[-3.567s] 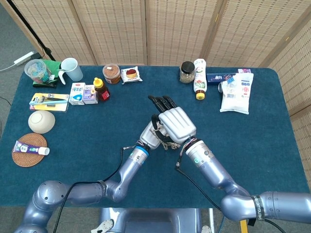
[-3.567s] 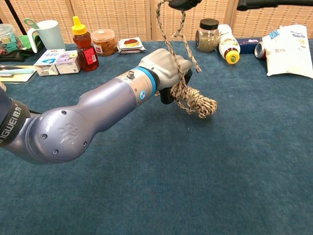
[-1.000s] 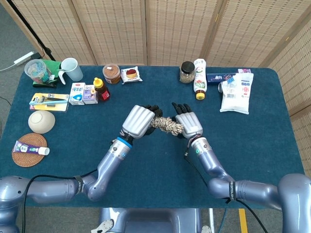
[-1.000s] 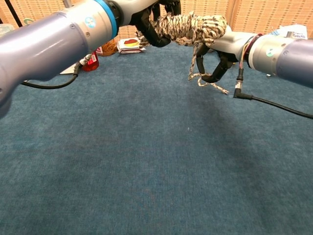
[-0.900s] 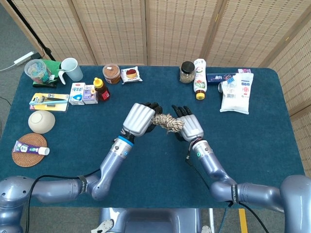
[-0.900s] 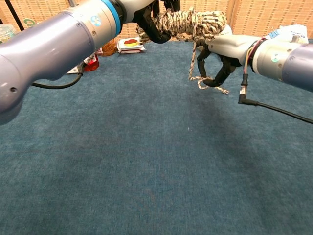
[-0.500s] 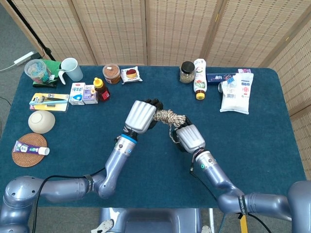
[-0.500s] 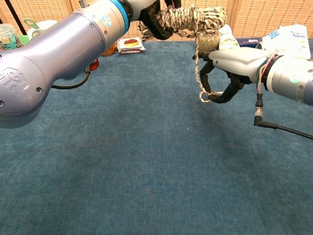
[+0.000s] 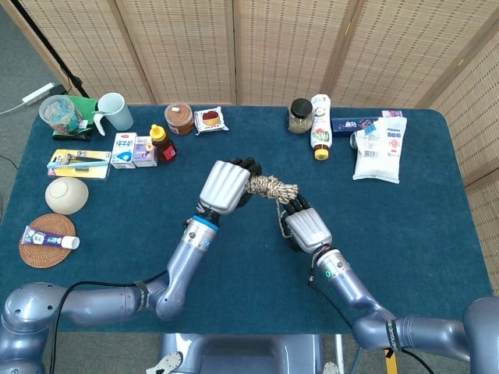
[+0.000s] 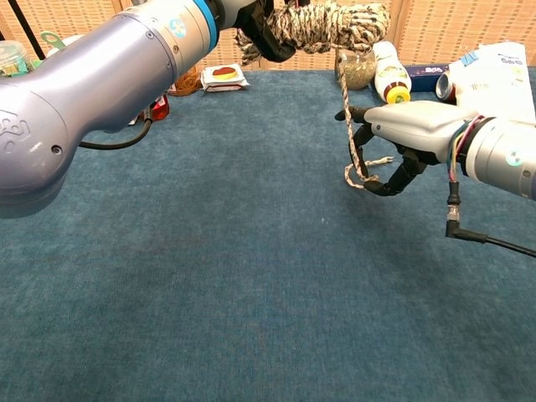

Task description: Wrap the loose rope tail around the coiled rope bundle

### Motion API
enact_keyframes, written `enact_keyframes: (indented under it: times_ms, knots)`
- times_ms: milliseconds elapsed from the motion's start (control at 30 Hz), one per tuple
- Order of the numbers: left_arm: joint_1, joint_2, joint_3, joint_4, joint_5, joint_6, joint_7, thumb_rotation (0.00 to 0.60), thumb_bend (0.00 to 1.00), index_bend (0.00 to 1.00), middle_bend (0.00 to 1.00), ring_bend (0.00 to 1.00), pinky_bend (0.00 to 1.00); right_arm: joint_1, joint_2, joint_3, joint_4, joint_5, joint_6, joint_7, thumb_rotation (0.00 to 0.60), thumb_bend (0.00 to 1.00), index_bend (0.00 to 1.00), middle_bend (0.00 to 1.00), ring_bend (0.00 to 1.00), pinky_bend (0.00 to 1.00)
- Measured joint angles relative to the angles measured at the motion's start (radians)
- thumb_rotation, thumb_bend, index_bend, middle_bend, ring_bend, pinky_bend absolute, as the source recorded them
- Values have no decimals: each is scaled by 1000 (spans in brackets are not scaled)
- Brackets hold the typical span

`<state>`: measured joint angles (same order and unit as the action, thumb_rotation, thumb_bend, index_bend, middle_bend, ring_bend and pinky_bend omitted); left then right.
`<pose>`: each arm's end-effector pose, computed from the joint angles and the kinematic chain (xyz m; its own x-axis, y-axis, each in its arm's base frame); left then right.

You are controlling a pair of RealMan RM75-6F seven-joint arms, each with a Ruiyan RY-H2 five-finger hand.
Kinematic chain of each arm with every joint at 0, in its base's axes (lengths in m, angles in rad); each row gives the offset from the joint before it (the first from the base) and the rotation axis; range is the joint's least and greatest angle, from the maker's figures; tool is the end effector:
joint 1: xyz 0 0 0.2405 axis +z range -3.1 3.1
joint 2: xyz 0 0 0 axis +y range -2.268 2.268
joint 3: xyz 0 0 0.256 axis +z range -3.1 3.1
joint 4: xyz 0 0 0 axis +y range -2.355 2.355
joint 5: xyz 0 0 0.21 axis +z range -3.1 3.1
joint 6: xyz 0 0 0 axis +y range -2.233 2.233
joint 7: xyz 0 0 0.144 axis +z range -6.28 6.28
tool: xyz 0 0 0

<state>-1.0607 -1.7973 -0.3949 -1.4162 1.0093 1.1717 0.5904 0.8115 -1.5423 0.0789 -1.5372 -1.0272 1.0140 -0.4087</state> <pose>0.0213 0.3727 -0.0263 0.3213 -0.0570 0.9453 0.8215 -0.4797 -0.3082 -0.1398 -0.3313 -0.0247 0.4999 -0.2831 0.8185 -0.8345 -0.4102 0.3678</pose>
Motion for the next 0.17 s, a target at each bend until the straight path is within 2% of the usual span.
enact_keyframes:
  times_ms: [167]
  knots:
    - [1,1,2,-1,2,0,-1,600,427,587,427,478,633,-6,1,11,-7,-9,-4,-5,600,481,670,0,0,0]
